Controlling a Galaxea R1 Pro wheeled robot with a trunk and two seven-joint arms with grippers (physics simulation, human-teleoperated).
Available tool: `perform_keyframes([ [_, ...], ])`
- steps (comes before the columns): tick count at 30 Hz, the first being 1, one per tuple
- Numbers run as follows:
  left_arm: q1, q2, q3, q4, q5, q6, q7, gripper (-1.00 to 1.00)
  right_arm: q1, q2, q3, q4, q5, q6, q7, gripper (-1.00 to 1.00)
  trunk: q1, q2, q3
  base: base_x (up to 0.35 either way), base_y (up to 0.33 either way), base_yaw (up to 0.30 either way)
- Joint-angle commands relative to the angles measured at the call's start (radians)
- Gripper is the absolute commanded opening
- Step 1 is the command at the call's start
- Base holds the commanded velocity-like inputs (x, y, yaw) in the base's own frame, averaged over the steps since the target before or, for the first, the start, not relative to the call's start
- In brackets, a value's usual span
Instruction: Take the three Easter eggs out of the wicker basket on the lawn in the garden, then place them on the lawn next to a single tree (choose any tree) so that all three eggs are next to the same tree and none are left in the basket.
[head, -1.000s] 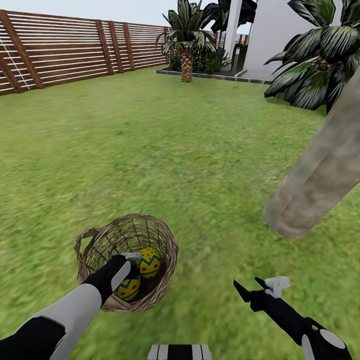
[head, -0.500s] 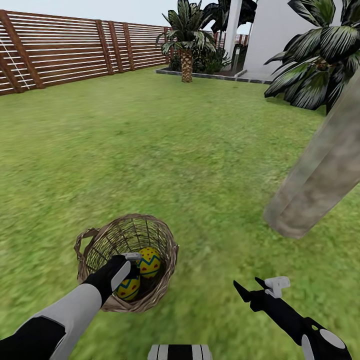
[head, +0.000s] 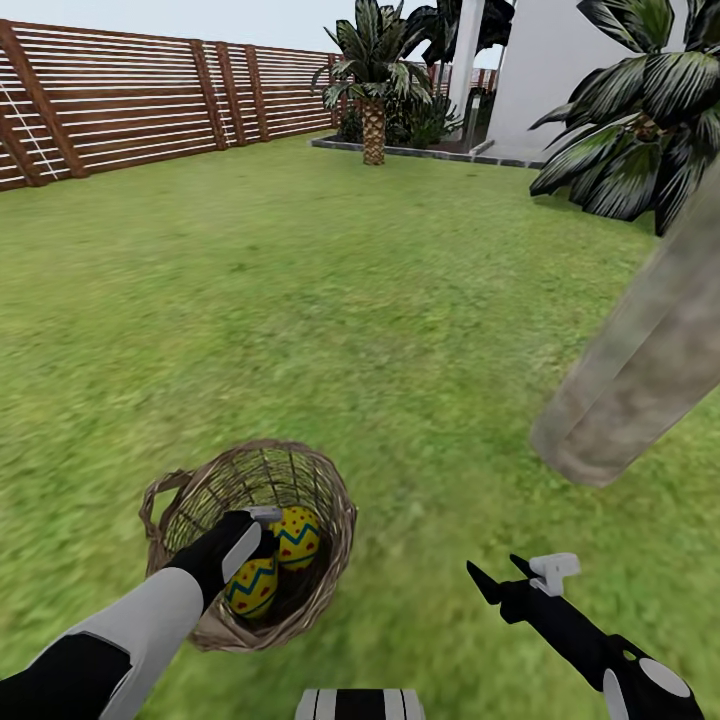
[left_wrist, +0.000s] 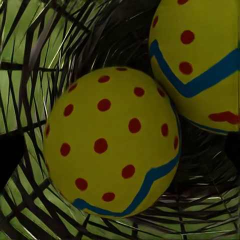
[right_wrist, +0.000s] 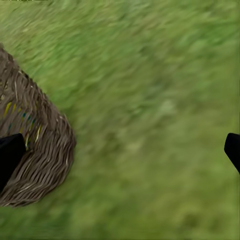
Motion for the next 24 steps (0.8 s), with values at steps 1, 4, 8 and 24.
perform_keyframes([
  [1,0.000,0.001,-0.008,-0.001,0.011,0.003,0.008,1.00,-0.001,0.001,-0.003,-0.001,0.003,0.007,0.007,1.00,0.000,0.000,-0.001,0.144,0.000,0.000],
  [4,0.000,0.001,-0.008,-0.002,0.011,0.003,0.008,1.00,-0.001,0.001,-0.003,-0.001,0.003,0.007,0.007,1.00,0.000,0.000,-0.001,0.077,0.000,0.000],
  [8,0.000,0.001,-0.008,-0.001,0.011,0.003,0.008,1.00,-0.001,0.001,-0.003,-0.001,0.003,0.007,0.007,1.00,0.000,0.000,-0.001,0.028,0.000,0.000],
  [24,0.000,0.002,-0.008,0.001,0.011,0.009,0.007,1.00,-0.001,0.001,-0.003,-0.001,0.003,0.007,0.007,1.00,0.002,-0.001,-0.016,0.002,0.000,0.000],
])
